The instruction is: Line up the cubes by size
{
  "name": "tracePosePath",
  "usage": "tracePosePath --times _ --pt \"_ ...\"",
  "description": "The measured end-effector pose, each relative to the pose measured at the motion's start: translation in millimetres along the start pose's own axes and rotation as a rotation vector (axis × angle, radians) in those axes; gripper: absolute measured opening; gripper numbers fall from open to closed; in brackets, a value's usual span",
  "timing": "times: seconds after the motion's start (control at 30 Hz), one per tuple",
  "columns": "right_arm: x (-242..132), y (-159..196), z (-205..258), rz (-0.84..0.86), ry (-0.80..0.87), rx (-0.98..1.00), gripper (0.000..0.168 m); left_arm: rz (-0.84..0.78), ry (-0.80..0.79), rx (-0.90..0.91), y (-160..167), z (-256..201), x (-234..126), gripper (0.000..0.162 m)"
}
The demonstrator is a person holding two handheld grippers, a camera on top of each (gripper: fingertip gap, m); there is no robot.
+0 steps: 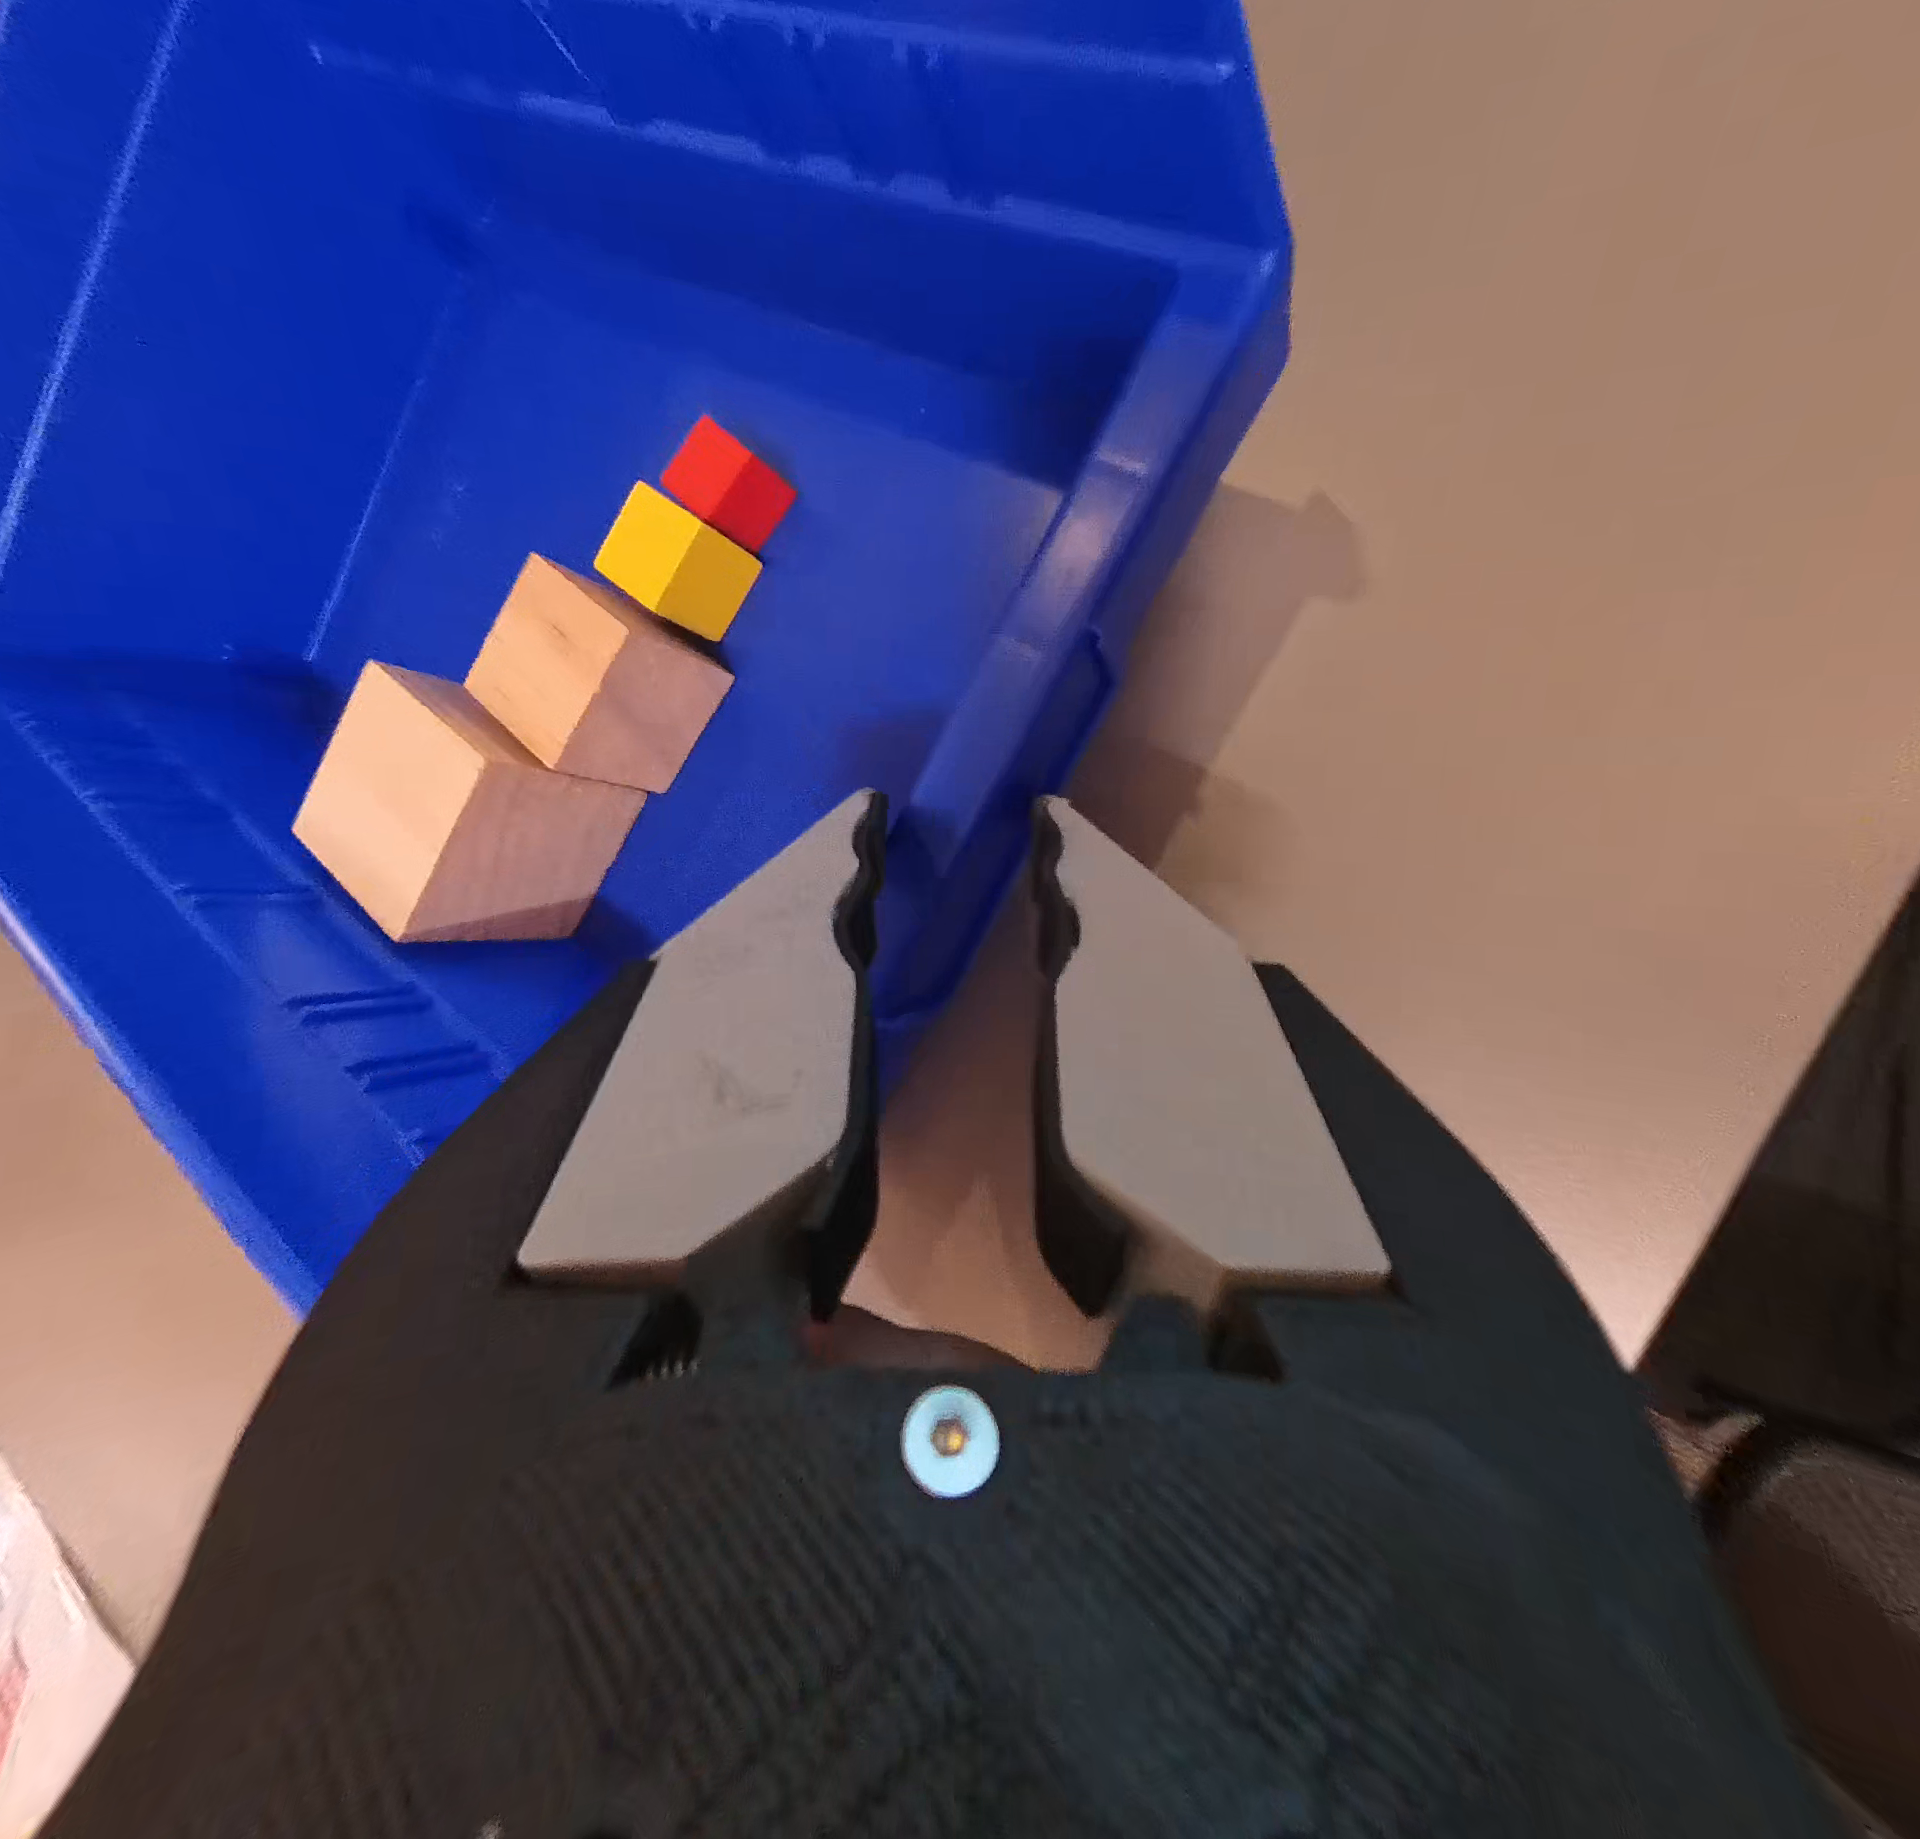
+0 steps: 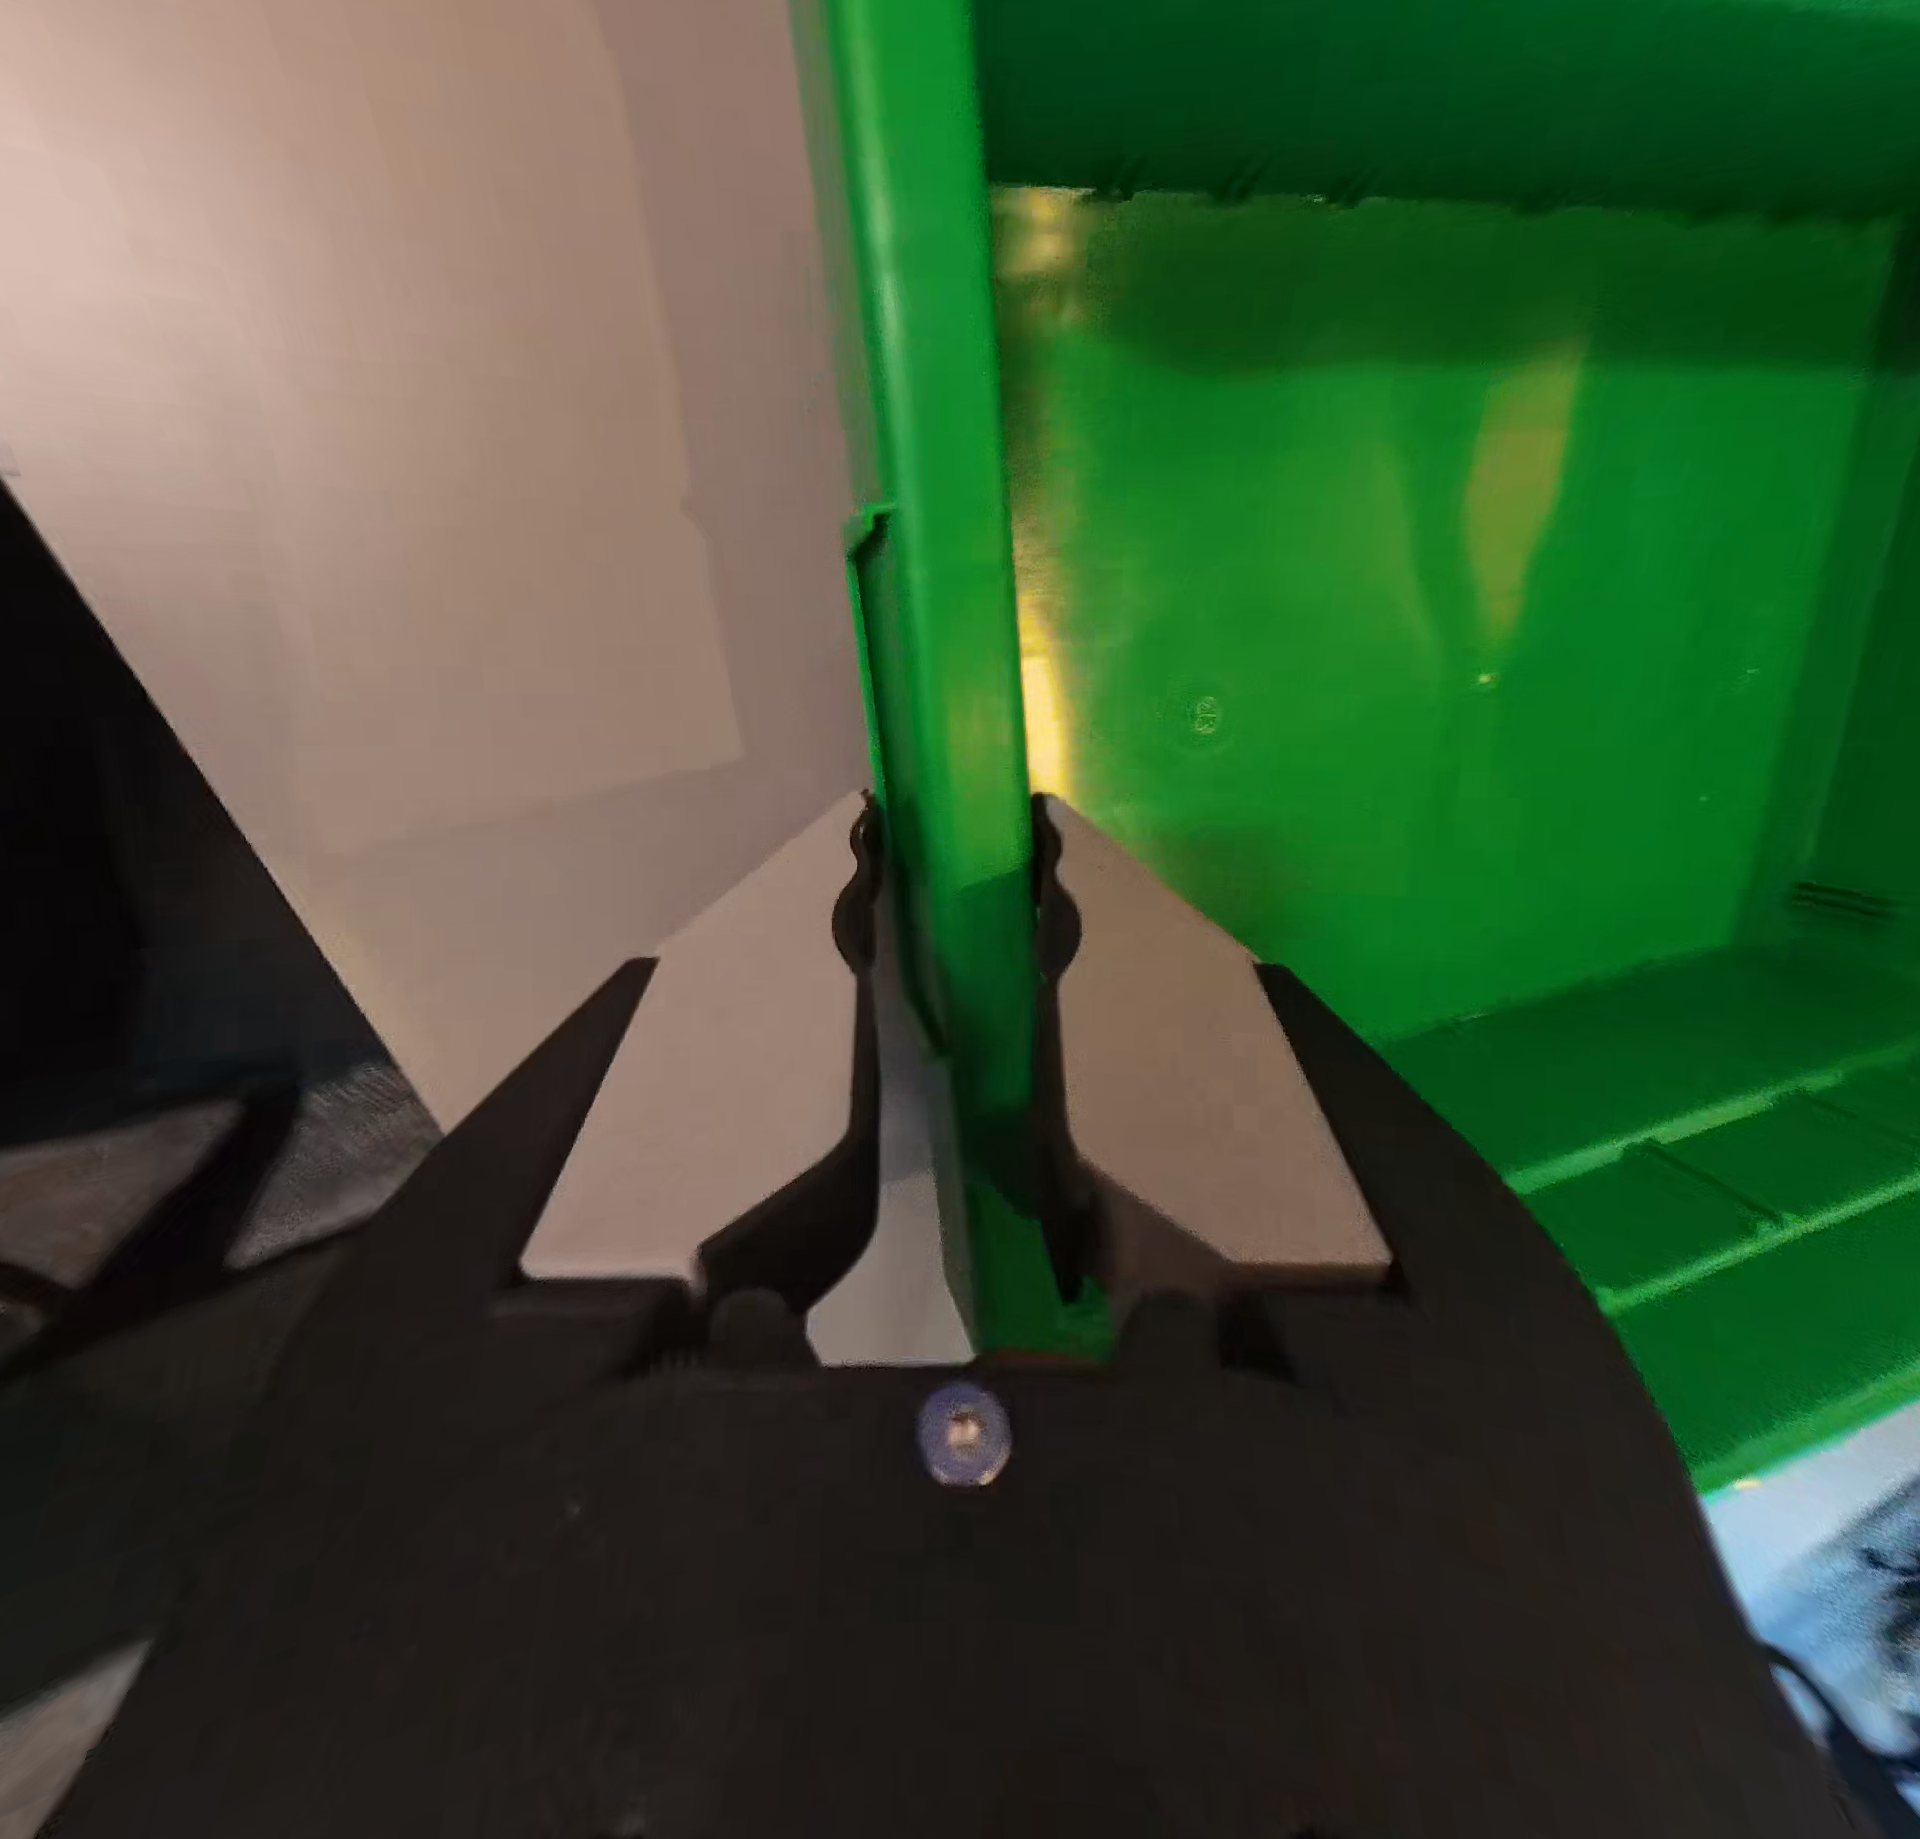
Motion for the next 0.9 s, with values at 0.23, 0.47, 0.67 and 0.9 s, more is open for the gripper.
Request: tracePosePath --times 0.23,0.47,0.67,0.9 --pt "-1.2 39.0 -34.3 0.065 -0.066 -0.292 0.024 0.111 0.015 -0.068 -7.8 3.0 0.1 0.025" --pt "2.6 69.2 -65.4 0.046 -0.031 -0.267 0.029 0.040 -0.087 -0.188 4.2 -15.3 -10.0 0.025" --pt "1.5 72.7 -59.4 0.012 0.064 -0.282 0.030 0.015 -0.114 -0.195 31.5 -18.7 -29.4 0.025" --pt "3.6 64.8 -56.2 -0.014 0.074 -0.287 0.030 -0.004 0.067 -0.117 48.7 2.9 -37.7 0.023"
Point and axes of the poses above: each gripper's, where its closed fingertips meet, x out along the fingers, y out of its underside, z = x × y across the jaws, the point moved 10 cm from there along -x, back along the fingers, and after that the axes turned 1 degree about y, right-handed, at the moved point
